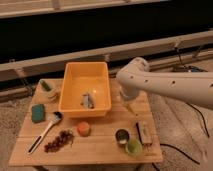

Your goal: Place banana in table surface

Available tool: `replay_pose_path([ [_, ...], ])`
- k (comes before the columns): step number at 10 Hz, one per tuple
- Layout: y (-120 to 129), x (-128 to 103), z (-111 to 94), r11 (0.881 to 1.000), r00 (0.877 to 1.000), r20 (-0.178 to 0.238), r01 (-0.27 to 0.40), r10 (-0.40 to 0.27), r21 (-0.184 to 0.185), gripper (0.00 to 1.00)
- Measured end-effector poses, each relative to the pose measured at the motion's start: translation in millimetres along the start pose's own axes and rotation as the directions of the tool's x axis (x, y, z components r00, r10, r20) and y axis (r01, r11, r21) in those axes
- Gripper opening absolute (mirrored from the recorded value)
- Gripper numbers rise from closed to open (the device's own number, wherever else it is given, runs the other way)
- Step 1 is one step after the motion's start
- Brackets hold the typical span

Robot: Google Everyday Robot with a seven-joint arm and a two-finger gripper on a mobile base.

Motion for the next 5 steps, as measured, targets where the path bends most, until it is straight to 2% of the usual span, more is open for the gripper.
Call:
replay_pose_path([
  [2, -15.4, -0.9, 6.4, 0.997, 0.997, -0.004, -0.078, 0.078, -0.011, 0.55],
  [4, -18.3, -6.0, 8.8, 0.993, 0.994, 0.004, -0.109, 0.109, -0.035, 0.75],
  [5, -19.3, -7.2, 8.8, 0.993, 0.994, 0.009, -0.113, 0.113, -0.044, 0.79],
])
